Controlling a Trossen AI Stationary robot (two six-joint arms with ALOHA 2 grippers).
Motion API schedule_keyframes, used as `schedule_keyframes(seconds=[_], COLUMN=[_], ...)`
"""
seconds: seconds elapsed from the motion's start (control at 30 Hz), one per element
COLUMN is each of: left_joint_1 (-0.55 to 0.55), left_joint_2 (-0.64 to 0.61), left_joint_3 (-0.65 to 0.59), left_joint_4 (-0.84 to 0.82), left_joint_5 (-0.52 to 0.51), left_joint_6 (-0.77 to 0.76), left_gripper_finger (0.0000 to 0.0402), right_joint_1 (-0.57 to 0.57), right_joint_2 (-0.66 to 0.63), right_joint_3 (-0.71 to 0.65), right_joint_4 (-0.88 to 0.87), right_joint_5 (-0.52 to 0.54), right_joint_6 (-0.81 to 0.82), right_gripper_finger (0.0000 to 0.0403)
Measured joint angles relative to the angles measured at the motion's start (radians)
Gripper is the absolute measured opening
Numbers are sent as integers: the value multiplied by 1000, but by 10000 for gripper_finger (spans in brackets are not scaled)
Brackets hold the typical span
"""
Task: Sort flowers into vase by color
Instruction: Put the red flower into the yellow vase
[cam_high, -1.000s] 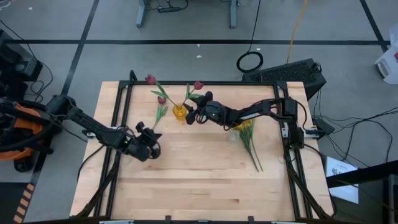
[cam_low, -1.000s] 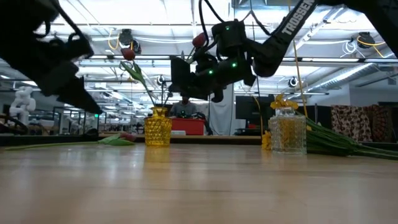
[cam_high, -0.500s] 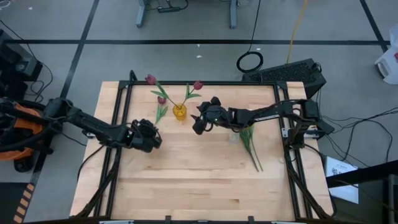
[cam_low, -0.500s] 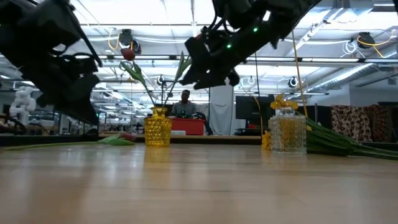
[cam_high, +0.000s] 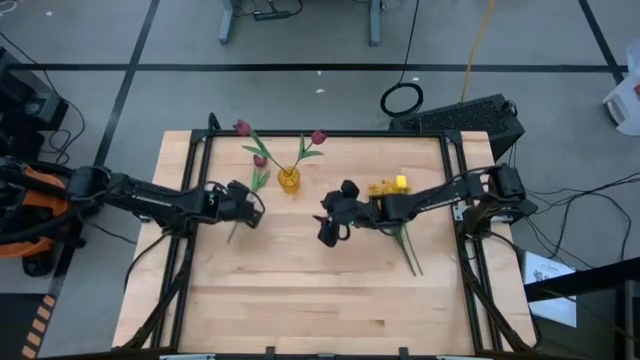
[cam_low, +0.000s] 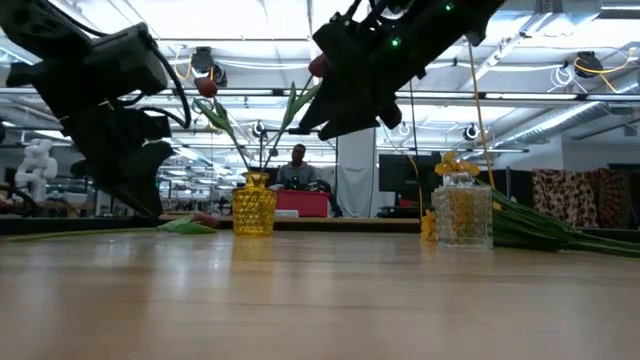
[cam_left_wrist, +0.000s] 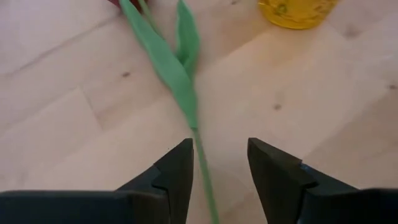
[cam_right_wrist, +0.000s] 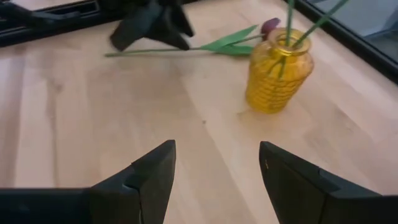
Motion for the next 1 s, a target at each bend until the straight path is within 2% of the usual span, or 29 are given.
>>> schedule_keyframes(seconds=[0.1,0.4,0.7,1.0], left_joint_1=[31,37,37,37], left_joint_2=[0,0,0,0], left_joint_3=[0,-1,-101,-140], left_joint_4=[4,7,159,195], left_joint_5=[7,-16,-52,-58], left_joint_6=[41,41,40,50], left_gripper_finger=[159,159,159,159], right_joint_1=[27,45,45,45], right_joint_2=[0,0,0,0], right_joint_3=[0,0,0,0], right_joint_4=[1,2,2,22], right_joint_5=[1,3,2,2], right_joint_6=[-2,-7,-1,-3], right_gripper_finger=[223,224,224,224])
